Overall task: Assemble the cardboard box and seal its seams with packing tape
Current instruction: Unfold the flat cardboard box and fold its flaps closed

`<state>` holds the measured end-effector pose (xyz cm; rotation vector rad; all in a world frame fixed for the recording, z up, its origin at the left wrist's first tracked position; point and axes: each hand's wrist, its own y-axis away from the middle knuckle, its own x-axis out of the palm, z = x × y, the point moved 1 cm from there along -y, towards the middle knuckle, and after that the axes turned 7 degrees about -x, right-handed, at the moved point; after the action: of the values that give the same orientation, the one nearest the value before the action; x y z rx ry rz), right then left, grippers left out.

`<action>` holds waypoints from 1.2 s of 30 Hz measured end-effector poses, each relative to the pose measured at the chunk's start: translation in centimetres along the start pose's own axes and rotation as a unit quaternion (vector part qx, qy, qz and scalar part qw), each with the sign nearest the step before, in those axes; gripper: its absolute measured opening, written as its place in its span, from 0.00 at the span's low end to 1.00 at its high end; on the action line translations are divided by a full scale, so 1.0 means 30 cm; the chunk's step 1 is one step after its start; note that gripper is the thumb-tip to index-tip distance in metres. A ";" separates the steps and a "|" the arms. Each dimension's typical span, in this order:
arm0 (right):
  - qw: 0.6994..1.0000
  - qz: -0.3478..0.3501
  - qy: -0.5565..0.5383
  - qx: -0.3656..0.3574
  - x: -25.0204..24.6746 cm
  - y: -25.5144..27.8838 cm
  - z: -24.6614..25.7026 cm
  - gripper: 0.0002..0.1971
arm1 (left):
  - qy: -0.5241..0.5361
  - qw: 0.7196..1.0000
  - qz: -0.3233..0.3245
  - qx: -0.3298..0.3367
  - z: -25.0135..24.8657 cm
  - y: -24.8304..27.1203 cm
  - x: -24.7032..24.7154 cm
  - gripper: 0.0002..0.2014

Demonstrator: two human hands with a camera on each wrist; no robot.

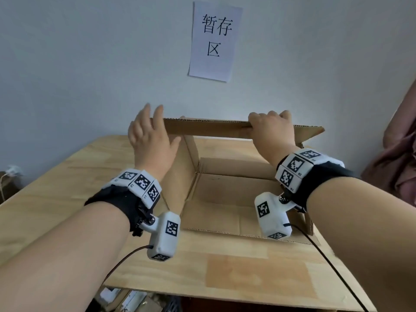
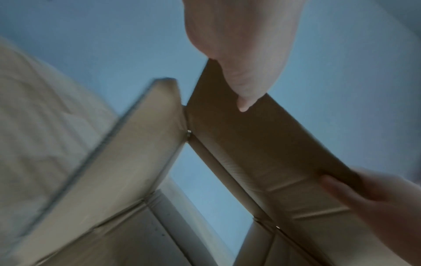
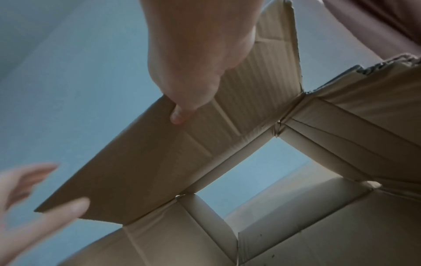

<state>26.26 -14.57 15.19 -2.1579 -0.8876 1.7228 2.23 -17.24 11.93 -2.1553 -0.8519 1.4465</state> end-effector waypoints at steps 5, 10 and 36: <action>0.998 -0.039 0.003 0.048 0.011 0.033 -0.018 0.09 | 0.166 0.971 0.056 -0.161 0.116 0.075 0.021 0.48; 0.996 -0.083 -0.007 0.038 0.038 0.039 -0.015 0.06 | 0.142 0.958 0.161 -0.193 0.143 0.094 0.099 0.18; 0.923 -0.355 -0.125 0.084 0.031 0.022 -0.124 0.11 | 0.422 0.867 0.159 -0.213 -0.033 -0.005 0.322 0.36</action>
<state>30.10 -13.87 15.13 -1.2725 -1.3187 1.6091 5.78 -10.54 5.85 -2.9701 -0.5046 0.2752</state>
